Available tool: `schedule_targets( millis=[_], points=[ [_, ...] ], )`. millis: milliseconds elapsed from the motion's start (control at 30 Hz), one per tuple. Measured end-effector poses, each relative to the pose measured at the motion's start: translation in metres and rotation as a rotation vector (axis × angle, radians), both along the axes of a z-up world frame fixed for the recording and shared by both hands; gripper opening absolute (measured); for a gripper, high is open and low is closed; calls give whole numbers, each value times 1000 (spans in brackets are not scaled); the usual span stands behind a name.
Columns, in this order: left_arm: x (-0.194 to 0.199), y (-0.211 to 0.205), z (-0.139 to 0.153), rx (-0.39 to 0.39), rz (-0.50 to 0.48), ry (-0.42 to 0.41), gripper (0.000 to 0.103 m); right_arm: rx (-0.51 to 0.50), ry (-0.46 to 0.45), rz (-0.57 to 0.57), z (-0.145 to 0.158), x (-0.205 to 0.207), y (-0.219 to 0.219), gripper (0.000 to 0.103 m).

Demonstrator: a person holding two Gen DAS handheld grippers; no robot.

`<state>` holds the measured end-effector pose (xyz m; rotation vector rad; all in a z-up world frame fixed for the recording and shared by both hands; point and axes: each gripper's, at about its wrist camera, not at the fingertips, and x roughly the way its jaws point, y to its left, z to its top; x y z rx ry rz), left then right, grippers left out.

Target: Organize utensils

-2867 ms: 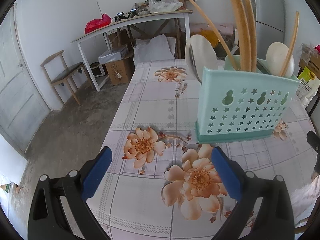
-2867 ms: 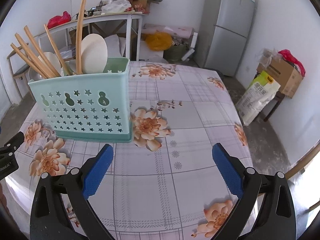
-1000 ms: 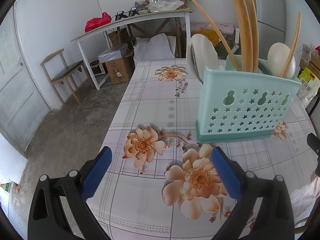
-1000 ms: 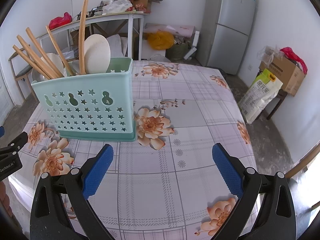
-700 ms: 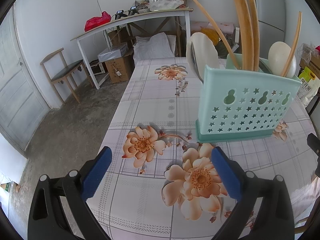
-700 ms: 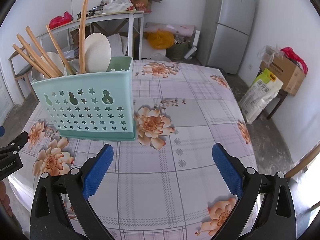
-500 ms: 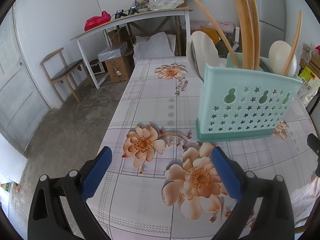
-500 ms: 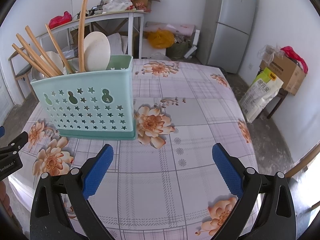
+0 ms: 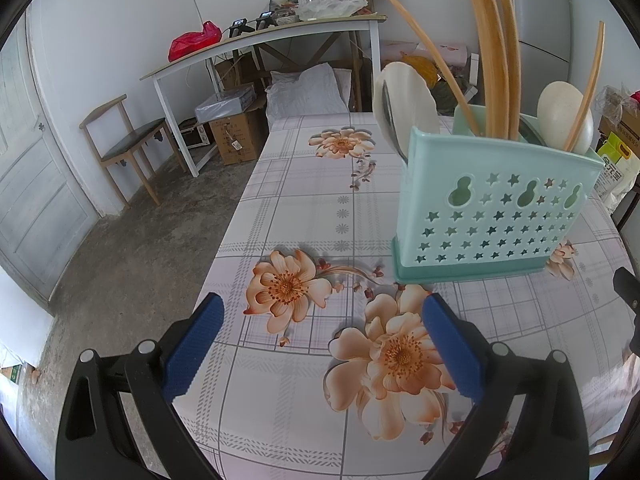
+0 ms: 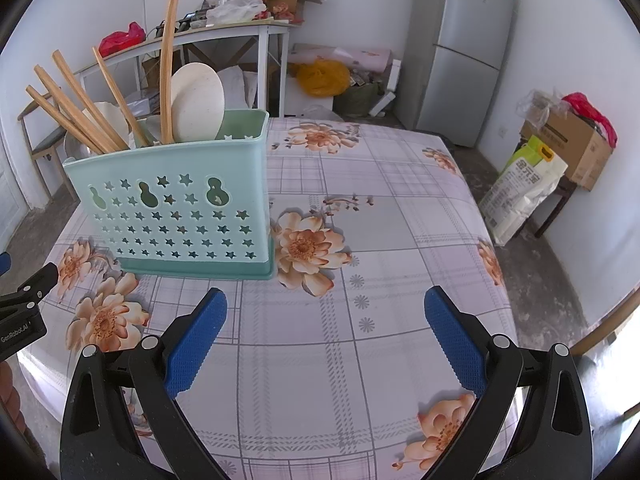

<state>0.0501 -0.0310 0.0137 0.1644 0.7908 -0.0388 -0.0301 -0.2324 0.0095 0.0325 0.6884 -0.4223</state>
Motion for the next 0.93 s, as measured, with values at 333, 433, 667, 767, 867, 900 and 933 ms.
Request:
schedule_targets(
  millis=[333, 433, 667, 767, 867, 900, 933],
  points=[
    [0, 0, 0, 0, 0, 0, 97, -2, 0, 0, 0, 1, 1, 95],
    [0, 0, 0, 0, 0, 0, 97, -1, 1, 0, 0, 1, 0, 95],
    [0, 0, 0, 0, -1, 2, 97, -1, 2, 0, 0, 1, 1, 95],
    [0, 0, 0, -1, 1, 1, 97, -1, 2, -1, 0, 1, 1, 95],
    [0, 1, -1, -4, 2, 6, 97, 0, 2, 1, 0, 2, 1, 95],
    [0, 1, -2, -5, 2, 6, 97, -1, 3, 1, 0, 2, 1, 95],
    [0, 1, -2, -6, 2, 5, 97, 0, 3, 2, 0, 2, 1, 95]
  ],
)
